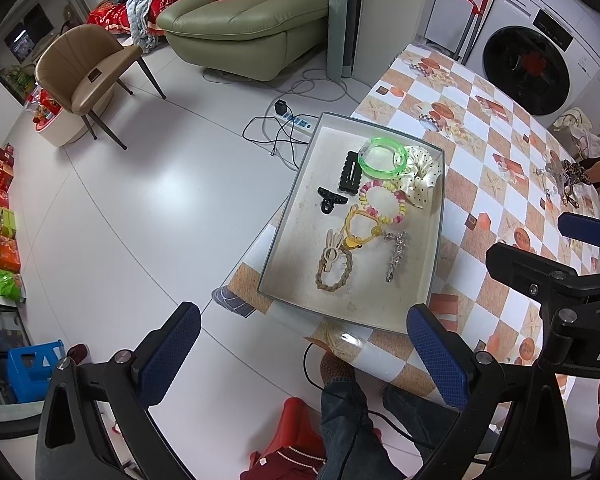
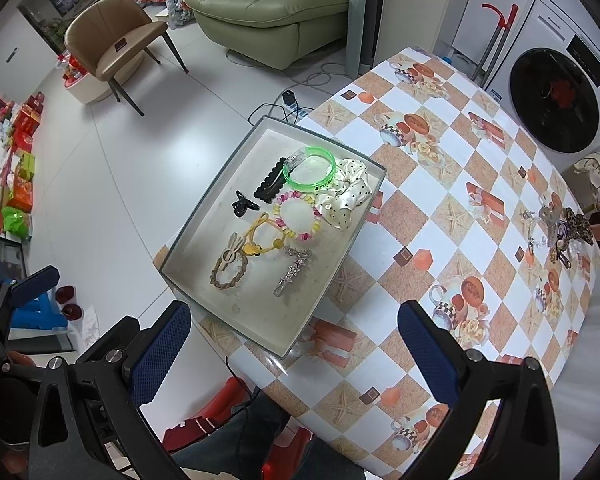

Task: Organize jewelry

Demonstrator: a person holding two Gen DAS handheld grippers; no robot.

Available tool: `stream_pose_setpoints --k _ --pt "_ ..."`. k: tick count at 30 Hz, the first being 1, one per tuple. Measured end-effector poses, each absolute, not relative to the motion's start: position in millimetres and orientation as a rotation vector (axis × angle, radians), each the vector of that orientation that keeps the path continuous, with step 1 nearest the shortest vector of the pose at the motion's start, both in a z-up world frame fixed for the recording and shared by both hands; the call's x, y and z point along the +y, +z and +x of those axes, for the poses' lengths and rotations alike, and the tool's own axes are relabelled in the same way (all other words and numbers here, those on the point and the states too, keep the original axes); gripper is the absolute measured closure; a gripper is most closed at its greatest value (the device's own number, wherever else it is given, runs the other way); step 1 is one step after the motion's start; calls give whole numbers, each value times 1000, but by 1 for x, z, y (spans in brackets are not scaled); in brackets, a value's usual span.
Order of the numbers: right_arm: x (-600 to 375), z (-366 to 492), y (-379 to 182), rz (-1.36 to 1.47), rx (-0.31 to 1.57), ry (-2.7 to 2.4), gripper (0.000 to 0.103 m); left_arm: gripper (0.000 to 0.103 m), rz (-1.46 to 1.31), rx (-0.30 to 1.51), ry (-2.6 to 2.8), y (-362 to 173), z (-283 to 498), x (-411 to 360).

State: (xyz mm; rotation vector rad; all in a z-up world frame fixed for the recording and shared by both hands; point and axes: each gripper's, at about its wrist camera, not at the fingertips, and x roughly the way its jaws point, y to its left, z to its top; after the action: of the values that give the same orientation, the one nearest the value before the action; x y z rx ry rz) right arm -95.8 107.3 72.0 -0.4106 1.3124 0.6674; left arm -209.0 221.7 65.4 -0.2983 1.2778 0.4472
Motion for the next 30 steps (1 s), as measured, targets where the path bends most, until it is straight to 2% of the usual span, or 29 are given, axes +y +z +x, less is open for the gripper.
stream_pose_setpoints --k 30 --pt "107 -96 72 -412 1312 668 0 0 -289 1277 444 66 -215 213"
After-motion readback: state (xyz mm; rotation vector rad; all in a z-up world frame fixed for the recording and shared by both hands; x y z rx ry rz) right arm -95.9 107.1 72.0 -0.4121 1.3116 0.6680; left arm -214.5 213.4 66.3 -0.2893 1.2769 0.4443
